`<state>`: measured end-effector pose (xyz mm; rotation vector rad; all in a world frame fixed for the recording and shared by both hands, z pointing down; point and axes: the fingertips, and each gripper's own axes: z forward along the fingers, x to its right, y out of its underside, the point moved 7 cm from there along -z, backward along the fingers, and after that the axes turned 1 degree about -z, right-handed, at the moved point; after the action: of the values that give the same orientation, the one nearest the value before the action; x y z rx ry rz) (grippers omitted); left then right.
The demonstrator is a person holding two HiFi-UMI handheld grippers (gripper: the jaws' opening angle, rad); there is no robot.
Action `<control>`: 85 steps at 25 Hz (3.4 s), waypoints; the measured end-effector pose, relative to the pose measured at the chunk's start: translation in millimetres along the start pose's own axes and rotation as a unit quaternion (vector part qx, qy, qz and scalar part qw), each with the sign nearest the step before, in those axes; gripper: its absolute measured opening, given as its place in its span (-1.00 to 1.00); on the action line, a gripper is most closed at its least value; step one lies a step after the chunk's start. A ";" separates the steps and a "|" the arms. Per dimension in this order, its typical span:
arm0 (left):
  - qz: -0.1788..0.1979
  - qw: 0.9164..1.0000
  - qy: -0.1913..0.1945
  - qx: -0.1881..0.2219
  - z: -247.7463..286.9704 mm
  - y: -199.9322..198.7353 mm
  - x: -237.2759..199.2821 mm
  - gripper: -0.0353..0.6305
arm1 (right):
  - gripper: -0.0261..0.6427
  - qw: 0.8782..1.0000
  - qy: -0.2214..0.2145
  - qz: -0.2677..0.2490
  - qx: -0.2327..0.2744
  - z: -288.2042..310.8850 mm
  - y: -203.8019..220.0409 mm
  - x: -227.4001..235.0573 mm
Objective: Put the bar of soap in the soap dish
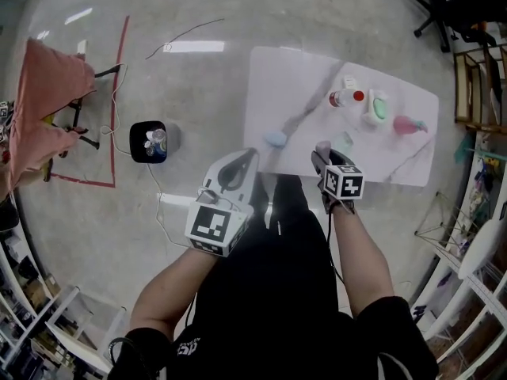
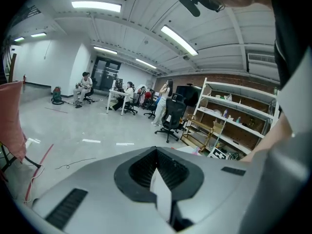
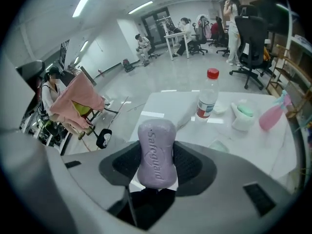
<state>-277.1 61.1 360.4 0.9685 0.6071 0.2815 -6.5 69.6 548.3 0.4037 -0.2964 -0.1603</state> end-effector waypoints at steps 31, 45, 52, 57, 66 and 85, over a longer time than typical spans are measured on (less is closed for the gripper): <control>0.031 0.992 -0.096 0.079 24.4 -59.9 160.3 -0.87 | -0.29 0.990 -0.071 0.021 0.116 -185.4 -27.8 149.7; 0.026 0.991 -0.101 0.088 44.8 -62.3 177.9 -0.87 | -0.29 0.991 -0.085 -0.003 0.107 -179.5 -59.4 168.4; 0.033 0.993 -0.059 0.097 57.8 -73.1 170.5 -0.87 | -0.29 0.991 -0.058 0.007 0.119 -181.9 -77.8 165.2; 0.030 0.994 -0.049 0.096 65.9 -77.1 168.9 -0.87 | -0.29 0.993 -0.047 -0.002 0.110 -179.7 -89.7 169.4; 0.004 0.994 -0.074 0.078 99.9 -82.8 160.6 -0.87 | -0.29 0.995 -0.057 -0.012 0.082 -148.6 -118.8 189.3; -0.049 0.988 -0.140 0.052 172.4 -85.4 143.1 -0.87 | -0.29 0.995 -0.098 -0.036 -0.002 -22.6 -171.9 240.1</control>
<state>-62.9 -34.4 310.4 1.0541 0.4120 0.0242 211.2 -129.0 518.6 0.3966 -0.4745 -0.2727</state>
